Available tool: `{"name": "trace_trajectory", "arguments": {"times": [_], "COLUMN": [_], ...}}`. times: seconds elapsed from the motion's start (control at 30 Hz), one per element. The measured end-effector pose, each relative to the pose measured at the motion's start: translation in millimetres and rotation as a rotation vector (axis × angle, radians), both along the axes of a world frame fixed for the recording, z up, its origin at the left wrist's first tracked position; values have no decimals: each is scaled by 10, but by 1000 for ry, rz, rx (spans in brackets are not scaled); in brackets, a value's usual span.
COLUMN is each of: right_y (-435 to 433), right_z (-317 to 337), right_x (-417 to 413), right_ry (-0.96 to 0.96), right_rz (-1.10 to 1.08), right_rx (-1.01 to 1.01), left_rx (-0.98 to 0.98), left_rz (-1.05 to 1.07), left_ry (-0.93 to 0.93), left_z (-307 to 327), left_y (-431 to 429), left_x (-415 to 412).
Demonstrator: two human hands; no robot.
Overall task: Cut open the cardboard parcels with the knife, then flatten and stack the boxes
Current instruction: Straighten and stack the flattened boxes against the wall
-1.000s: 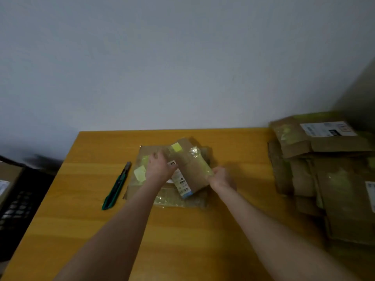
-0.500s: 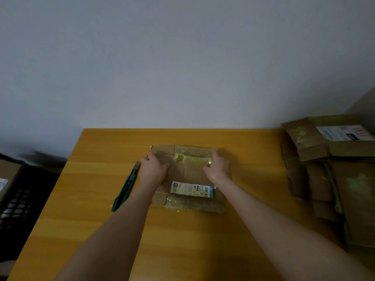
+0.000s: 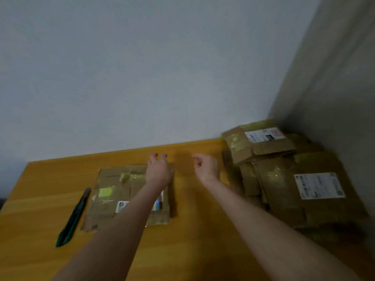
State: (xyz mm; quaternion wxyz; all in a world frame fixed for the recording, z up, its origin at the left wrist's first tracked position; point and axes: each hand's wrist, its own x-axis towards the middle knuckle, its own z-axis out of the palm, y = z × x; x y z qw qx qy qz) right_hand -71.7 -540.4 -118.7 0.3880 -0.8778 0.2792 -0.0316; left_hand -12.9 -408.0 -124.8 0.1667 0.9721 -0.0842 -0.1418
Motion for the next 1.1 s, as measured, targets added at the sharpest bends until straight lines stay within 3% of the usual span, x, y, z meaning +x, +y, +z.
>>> {"name": "trace_trajectory", "arguments": {"times": [0.33,0.47,0.57,0.63,0.77,0.9,1.1], "right_y": [-1634,-1994,-2244,-2365,-2508,-2688,-2725], "right_z": [129,59,-31,-84,-84,6,81], "right_x": [-1031,-1311,-1477,-1578,-1621,-1551,-1407], "right_ry": [-33,59,222,290,222,194,227], "right_rz": [-142,-159,-187,-156,-177,-243,-194], "right_rx": [210,46,-43,-52,-121,-197,-161], "left_rx": [-134,-305,-392,-392,-564,-736,-587], "left_rz": [-141,-128,70,159,321,219,190], "left_ry": [226,349,513,525,533,705,654], "left_z": [175,23,-136,-218,-225,-196,-177], "left_y": [-1903,-2307,-2508,-2615,-2639,-2525,-2321], "left_x": [-1017,-1366,-1493,-1517,-1516,-1476,-1401]}}
